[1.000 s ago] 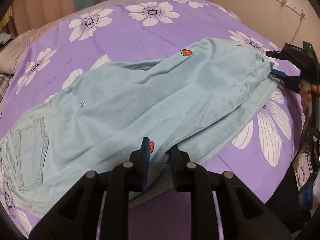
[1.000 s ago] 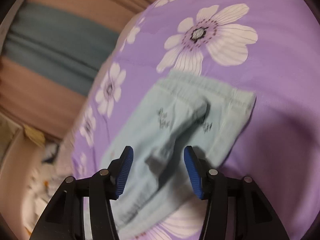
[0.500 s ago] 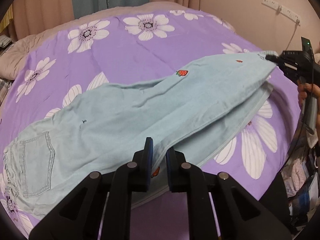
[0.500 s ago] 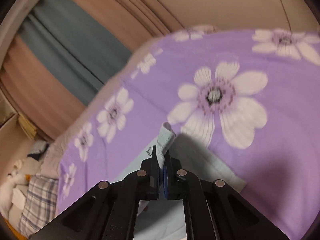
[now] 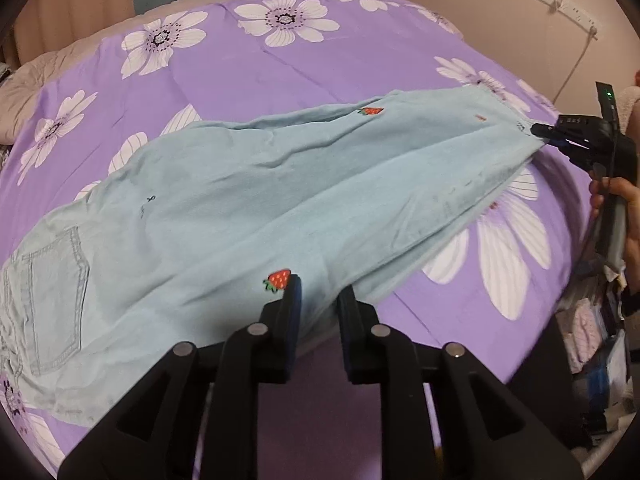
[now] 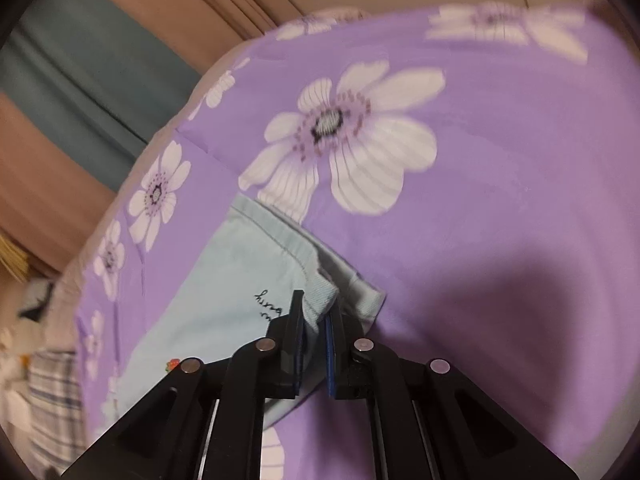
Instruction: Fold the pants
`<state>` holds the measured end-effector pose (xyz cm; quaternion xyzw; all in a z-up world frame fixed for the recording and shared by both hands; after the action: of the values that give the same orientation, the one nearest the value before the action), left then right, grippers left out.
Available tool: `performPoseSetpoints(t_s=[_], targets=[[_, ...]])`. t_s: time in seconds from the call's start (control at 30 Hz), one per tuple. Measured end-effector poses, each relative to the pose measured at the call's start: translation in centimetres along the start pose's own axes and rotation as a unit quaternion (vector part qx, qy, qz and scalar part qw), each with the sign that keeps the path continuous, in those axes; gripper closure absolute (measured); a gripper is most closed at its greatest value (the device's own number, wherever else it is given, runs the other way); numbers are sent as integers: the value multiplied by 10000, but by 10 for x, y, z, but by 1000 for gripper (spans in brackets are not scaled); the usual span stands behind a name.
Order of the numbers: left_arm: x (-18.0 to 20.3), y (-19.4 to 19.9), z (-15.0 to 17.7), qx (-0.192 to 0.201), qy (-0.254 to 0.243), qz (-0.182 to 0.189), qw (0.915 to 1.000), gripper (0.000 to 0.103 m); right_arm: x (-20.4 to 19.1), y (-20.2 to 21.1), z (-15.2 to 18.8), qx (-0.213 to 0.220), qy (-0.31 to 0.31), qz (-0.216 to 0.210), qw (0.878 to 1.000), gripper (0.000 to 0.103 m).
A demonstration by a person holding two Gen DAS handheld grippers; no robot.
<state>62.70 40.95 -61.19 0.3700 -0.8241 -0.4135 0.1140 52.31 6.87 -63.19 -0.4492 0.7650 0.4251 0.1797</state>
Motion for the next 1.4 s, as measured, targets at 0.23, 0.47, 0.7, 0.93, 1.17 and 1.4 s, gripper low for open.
performPoseSetpoints(t_s=[0.23,0.47,0.7,0.93,1.17,1.4], targets=[[-40,37,-1,392,698,171,9966,67,-58,38,-3,703,1905,1043,9736,69],[-126,29,10,352,1892,-535,9798,67,-174,1,51,-690,2829,-1174,9494,68],[-167,16,41,93,2413,-823,9669,66,-256,-61,111,-2162,4088,-2018,8634,68],[-188,11,53,110,2629,-832,9612,61,-245,-111,156,-3229,5373,-1404,7664,68],[-198,11,62,174,2752,-763,9582,62,-241,-120,169,-3535,5939,-1235,7121,68],[-199,6,61,186,2823,-762,9561,61,-252,-122,180,-3758,6364,-1226,6624,68]])
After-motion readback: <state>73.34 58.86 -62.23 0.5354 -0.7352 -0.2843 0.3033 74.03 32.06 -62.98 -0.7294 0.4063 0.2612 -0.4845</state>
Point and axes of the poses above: each gripper's, at about its wrist camera, not at the fingertips, and y roughly against the way its jaws point, x to its right, z to its underside, the point moved 9 cm from there along -y, roughly the way its jaws point, and after that the axes turned 9 degrees about -z, right-handed, at the moved point
